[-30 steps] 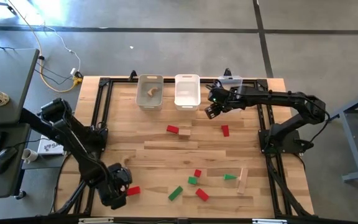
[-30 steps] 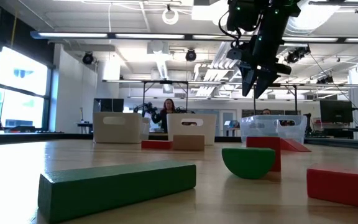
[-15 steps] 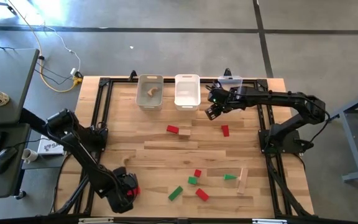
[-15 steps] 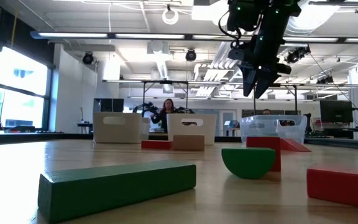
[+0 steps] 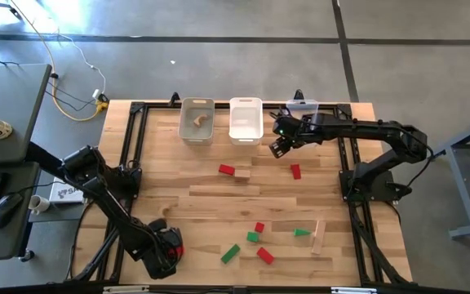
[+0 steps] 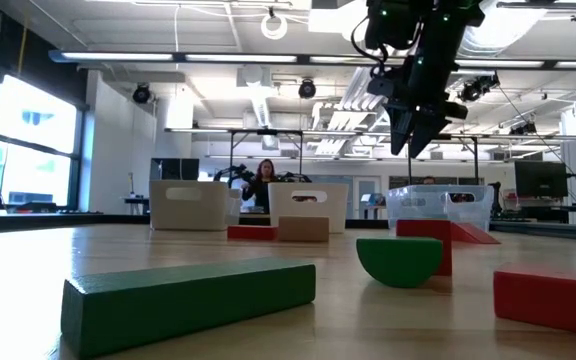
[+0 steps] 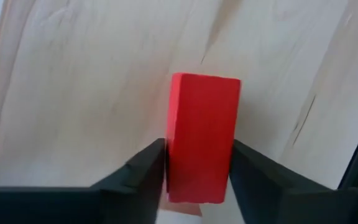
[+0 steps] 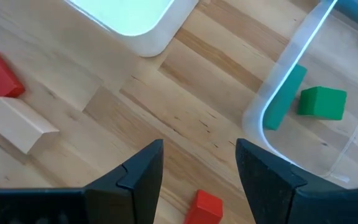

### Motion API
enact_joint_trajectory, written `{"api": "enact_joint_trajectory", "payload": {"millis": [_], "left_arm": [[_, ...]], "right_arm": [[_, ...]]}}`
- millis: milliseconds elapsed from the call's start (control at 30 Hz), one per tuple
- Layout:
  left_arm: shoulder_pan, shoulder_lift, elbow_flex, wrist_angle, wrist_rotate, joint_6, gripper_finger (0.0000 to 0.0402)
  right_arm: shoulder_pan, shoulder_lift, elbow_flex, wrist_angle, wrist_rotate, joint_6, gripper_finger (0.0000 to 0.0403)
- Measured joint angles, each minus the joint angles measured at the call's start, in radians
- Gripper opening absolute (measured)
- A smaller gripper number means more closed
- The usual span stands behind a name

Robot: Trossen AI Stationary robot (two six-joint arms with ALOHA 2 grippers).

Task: Sort & place blocks by color
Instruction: Put the red block into the white bin

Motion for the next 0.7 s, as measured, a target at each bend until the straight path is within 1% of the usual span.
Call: {"api": "enact_joint_trajectory", "payload": {"millis": [100,300,400,500,700], "left_arm": [[0.007,-0.002,0.0,0.002,-0.003,0.033,0.0102],[0.036,-0.002,0.0,0.006,0.005,0.068,0.01],[0.056,-0.002,-0.001,0.039,0.005,0.078,0.01],[0.078,-0.005,-0.001,0.085,0.005,0.107,0.01],[0.132,-0.005,-0.001,0.147,0.006,0.142,0.01]], "right_arm": [[0.015,0.0,0.0,0.0,0.001,0.0,0.0188],[0.048,0.0,0.0,0.001,0.004,0.0,0.0188],[0.072,0.0,0.0,0.004,-0.005,-0.016,0.0188],[0.1,0.0,0.0,0.036,-0.073,-0.076,0.0188],[0.172,0.0,0.0,0.158,-0.236,-0.13,0.0188]]}}
